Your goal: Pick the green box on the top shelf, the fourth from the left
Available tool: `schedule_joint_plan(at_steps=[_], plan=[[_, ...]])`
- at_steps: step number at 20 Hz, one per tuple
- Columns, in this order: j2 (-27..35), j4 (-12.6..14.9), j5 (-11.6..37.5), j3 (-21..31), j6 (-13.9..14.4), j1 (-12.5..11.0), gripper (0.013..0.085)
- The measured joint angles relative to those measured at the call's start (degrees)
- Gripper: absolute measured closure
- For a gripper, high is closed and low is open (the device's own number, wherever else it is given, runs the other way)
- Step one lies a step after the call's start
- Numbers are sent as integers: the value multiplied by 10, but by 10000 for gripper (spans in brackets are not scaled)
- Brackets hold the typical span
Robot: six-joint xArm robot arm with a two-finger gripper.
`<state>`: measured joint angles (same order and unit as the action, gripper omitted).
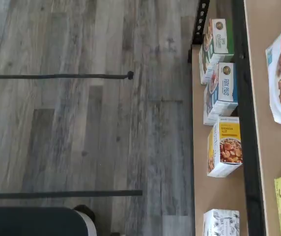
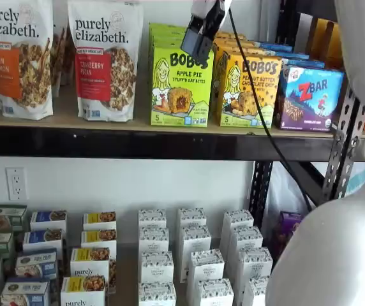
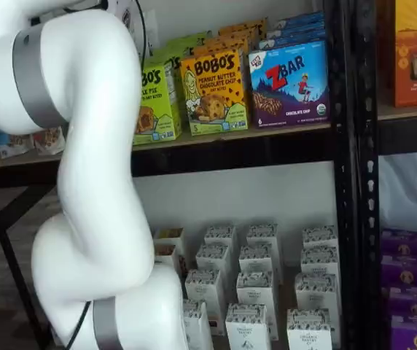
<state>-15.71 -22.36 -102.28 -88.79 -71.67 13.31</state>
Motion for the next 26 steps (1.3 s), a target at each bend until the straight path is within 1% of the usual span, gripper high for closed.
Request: schedule_joint_plan(at_steps=[8,12,15,20,26], plan=[[-22,-4,18,31,-8,-5,130],[-32,-19,31,47,-14,-12,130],[-49,-29,67,72,-18,-14,130],[-76,-31,132,111,-18,-9,130],[-91,-31,178,138,-20,-6,130]])
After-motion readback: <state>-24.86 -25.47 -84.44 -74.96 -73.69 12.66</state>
